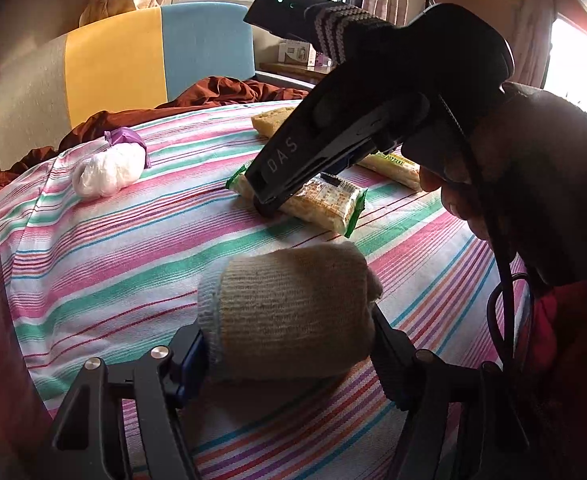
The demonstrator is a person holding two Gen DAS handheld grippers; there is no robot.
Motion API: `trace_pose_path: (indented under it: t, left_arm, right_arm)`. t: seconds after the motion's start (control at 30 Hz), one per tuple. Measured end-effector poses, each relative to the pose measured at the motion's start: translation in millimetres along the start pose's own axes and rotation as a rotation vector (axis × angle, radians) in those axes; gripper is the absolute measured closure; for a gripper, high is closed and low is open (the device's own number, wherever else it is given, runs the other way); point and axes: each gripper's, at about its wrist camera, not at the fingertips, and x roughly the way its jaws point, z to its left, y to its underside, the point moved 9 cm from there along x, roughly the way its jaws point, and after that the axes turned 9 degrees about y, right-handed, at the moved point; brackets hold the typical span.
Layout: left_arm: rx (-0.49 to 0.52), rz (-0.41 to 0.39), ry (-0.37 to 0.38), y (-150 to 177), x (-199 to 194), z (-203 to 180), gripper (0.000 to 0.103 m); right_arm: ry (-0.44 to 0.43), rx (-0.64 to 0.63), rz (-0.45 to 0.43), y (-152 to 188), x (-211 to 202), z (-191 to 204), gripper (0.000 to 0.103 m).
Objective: Organize objects
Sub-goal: 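Place the knitted roll in the gold tray with the left gripper while the right gripper holds the crackers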
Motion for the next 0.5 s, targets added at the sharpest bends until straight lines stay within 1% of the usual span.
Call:
trace_pose_path:
  t: [0.07, 0.17, 0.3, 0.37, 0.43, 0.47, 0.5]
  left_arm:
    - [0.006, 0.010, -0.014, 0, -1, 0, 0.037]
    - [0.006, 0.048, -0.022, -1, -4, 0, 0.038]
    - [-0.094, 0.058, 0.003, -1, -19, 6, 0.039]
    - [-0.125, 0.043, -0.005, -5, -34, 10, 0.039]
    - [-0.148, 0.000, -0.012, -15, -53, 17, 0.038]
    - [-0.152, -0.021, -0.025, -20, -63, 22, 0.038]
    - [-0.159, -0.035, -0.043, -24, -73, 28, 0.038]
  right_arm:
    - [-0.006, -0.007, -0.009, -2, 1, -1, 0.057]
    - [-0.008, -0.015, -0.019, -2, 1, -1, 0.056]
    - [-0.006, -0.020, -0.025, -4, 0, 1, 0.056]
    - [-0.004, -0.023, -0.027, -9, -1, 0, 0.056]
    - [-0.001, -0.026, -0.029, -9, -1, 2, 0.056]
    - [0.003, -0.028, -0.031, -15, -1, 14, 0.056]
    - [0.005, -0.030, -0.032, -15, 1, 15, 0.056]
